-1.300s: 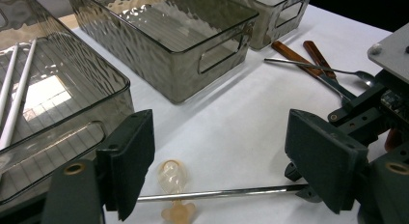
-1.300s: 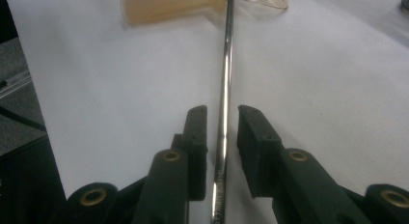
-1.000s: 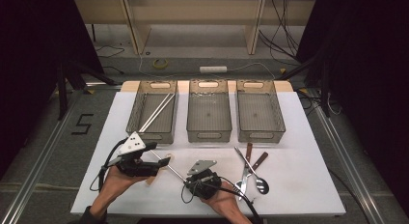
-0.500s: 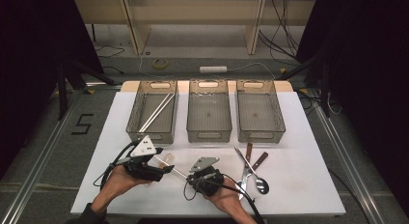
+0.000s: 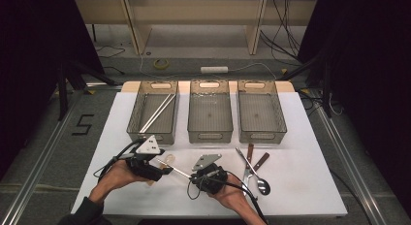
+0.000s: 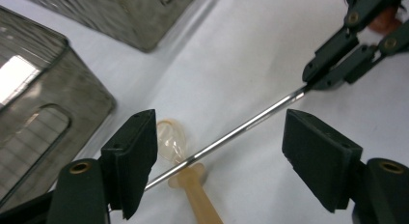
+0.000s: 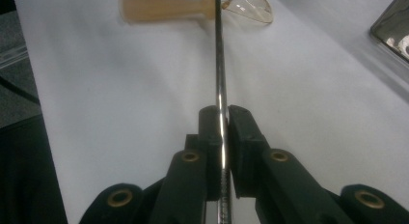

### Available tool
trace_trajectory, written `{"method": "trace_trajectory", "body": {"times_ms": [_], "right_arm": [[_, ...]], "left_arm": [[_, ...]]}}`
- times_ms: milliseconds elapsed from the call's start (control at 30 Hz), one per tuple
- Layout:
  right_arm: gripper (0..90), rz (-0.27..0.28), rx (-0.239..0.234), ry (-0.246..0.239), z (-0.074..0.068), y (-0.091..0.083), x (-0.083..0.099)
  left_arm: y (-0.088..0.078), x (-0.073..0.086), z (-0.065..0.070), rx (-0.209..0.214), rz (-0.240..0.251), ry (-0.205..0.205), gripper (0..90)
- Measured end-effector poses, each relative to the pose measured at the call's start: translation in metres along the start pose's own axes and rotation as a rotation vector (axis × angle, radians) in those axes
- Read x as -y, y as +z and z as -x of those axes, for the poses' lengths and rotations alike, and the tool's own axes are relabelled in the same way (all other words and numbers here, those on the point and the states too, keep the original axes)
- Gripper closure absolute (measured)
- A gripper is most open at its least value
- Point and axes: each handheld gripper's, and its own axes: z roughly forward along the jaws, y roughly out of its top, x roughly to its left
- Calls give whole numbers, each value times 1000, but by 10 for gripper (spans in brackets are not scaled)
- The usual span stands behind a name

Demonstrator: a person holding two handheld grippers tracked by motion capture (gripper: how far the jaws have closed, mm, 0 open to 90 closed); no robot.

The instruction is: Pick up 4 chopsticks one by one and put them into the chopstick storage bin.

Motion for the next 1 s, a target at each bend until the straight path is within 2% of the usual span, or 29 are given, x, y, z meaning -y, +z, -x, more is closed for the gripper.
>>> {"method": "trace_trajectory", "body": {"times_ms": [67, 267, 433, 767, 833, 1000], "right_arm": [[851, -3, -5, -4, 1, -1, -1], [851, -14, -17, -9, 4, -3, -2], [851, -19, -20, -13, 5, -4, -2], [850, -23, -26, -26, 7, -6, -3], [850, -23, -27, -27, 7, -6, -3], [850, -26, -25, -32, 6, -8, -4]], "left_arm": [[5, -2, 0, 6, -17, 11, 287], [15, -5, 2, 20, -101, 89, 325], [22, -7, 2, 46, -119, 106, 351], [40, -13, 7, 76, -191, 205, 459], [43, -15, 8, 88, -193, 233, 482], [47, -20, 8, 107, -196, 252, 541]]}}
